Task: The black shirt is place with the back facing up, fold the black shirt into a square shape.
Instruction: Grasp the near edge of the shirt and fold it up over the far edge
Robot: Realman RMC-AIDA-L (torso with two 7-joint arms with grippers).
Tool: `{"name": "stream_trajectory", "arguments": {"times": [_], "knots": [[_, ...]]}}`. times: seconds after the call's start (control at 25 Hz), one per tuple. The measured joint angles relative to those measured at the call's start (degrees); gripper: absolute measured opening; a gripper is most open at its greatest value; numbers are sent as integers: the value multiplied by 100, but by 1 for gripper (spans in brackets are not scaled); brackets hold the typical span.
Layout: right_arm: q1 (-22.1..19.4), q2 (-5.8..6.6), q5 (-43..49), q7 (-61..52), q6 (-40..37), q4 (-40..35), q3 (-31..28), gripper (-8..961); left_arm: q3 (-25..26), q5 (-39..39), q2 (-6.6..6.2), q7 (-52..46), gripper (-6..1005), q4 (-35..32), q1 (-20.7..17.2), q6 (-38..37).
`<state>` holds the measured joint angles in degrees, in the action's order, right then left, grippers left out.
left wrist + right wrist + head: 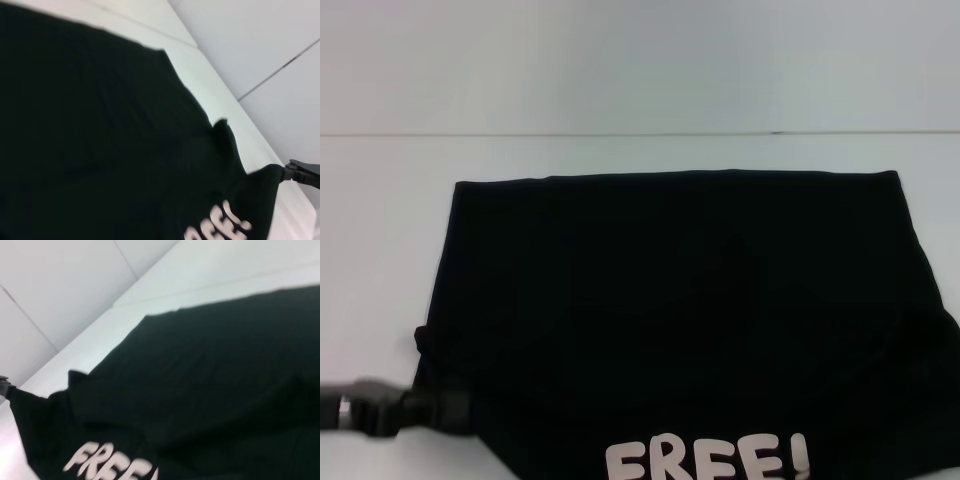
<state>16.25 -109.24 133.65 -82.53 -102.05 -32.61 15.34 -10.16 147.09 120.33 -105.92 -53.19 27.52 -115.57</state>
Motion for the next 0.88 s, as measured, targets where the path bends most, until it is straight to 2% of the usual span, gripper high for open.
{"name": "stream_trajectory", "arguments": {"times": [0.2, 0.44, 0.6, 0.64, 0.88], "knots": [[443, -5, -22, 20, 360, 12, -245, 5, 15, -79, -229, -163, 1, 219, 536, 449], [972, 10, -30, 8, 1135, 186, -691, 5, -13, -156, -553, -383, 1, 783, 1233, 1526], [1372, 29, -35, -148, 2076, 444, -737, 5, -72, -156, -658, -497, 1, 1175, 1609, 2654], [1372, 29, -35, -148, 2076, 444, -737, 4, -72, -156, -658, -497, 1, 1175, 1609, 2654], [1828, -7, -124, -572, 3105, 583, -764, 4, -349, -164, -706, -554, 1, 1564, 1857, 4046]]}}
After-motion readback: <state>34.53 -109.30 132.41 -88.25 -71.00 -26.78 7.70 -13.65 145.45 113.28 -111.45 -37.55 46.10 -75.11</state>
